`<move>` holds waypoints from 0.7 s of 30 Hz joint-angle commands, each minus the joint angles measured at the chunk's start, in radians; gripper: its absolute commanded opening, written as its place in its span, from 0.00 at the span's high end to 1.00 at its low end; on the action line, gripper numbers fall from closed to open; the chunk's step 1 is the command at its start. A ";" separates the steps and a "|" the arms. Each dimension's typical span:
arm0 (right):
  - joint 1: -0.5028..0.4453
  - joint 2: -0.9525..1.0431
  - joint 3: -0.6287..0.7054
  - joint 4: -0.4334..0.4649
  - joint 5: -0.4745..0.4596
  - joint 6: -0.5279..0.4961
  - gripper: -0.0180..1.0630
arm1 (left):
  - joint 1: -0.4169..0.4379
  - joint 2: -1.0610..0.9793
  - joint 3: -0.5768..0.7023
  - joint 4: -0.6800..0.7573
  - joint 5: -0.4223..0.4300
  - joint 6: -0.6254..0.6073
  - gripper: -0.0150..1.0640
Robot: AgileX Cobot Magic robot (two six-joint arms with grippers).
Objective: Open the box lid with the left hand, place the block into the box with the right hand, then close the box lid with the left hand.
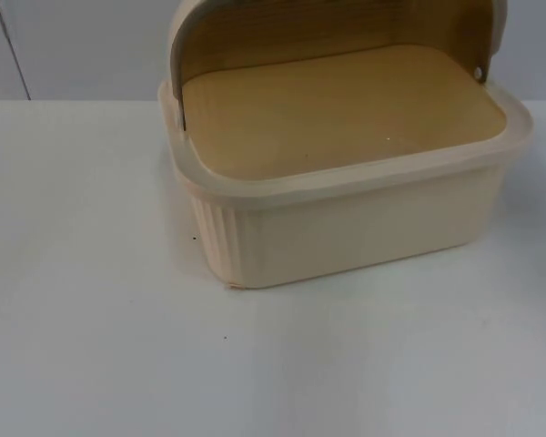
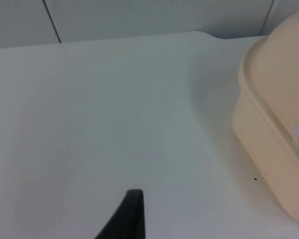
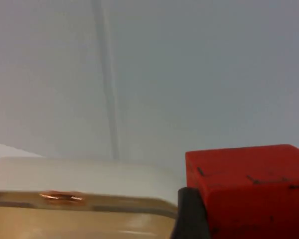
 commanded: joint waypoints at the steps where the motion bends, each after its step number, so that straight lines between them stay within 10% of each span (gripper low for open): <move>1: 0.063 0.016 -0.012 0.006 -0.055 0.009 0.98 | -0.006 -0.001 -0.004 0.009 -0.015 -0.010 0.02; 21: 0.202 0.252 0.326 -0.005 -0.414 0.054 0.98 | -0.006 -0.001 -0.004 0.019 0.000 -0.010 0.02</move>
